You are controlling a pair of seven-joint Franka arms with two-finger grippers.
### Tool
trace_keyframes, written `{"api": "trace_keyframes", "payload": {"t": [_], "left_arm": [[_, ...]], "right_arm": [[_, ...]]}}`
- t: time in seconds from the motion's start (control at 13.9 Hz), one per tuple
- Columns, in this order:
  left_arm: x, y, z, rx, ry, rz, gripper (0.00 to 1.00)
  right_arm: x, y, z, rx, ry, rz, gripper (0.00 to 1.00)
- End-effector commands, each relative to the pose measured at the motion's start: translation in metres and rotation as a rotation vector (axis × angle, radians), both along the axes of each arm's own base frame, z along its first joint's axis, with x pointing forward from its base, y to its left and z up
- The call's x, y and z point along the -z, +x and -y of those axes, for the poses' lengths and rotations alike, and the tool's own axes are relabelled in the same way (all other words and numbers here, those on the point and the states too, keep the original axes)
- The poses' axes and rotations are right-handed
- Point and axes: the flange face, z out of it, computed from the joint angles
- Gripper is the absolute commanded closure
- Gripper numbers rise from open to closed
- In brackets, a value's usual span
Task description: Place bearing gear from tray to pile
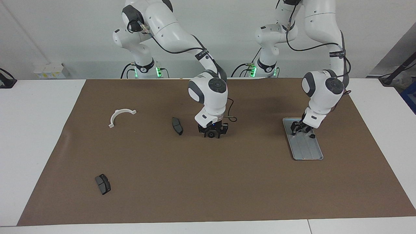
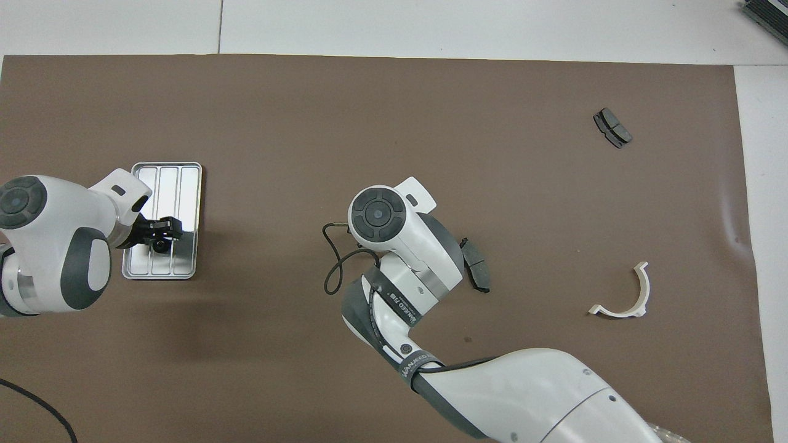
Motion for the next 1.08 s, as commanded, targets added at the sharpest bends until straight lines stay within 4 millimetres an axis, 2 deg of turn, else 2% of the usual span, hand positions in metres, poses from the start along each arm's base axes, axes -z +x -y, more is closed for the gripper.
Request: {"api": "trace_keyframes", "payload": {"t": [0.0,0.14,0.22,0.43,0.57,0.65,0.86,1.01], "left_arm": [[-0.005,-0.015,-0.003,0.016,0.015,-0.012,0.34],[-0.005,-0.017,-0.003,0.014,0.016,-0.032,0.38],[-0.004,-0.019,-0.003,0.014,0.016,-0.044,0.39],[-0.005,-0.019,-0.003,0.014,0.016,-0.045,0.42],[-0.006,-0.018,-0.003,0.014,0.016,-0.042,0.45],[-0.006,-0.018,-0.002,0.012,0.016,-0.041,0.46],[-0.006,-0.017,0.000,0.006,0.016,-0.036,0.50],[-0.008,-0.016,0.001,0.006,0.016,-0.030,0.56]], "right_arm": [[-0.010,-0.011,0.005,-0.017,-0.004,-0.003,0.75],[-0.011,-0.015,0.007,-0.019,-0.007,-0.006,0.96],[-0.014,-0.015,0.008,-0.023,-0.006,-0.004,1.00],[-0.017,-0.005,0.018,-0.021,0.004,0.008,1.00],[-0.037,0.014,0.048,-0.021,0.012,0.029,1.00],[-0.048,0.027,0.071,-0.019,0.012,0.037,1.00],[-0.061,0.050,0.139,-0.021,0.013,0.036,1.00],[-0.062,0.058,0.184,-0.037,0.019,0.018,1.00]]}}
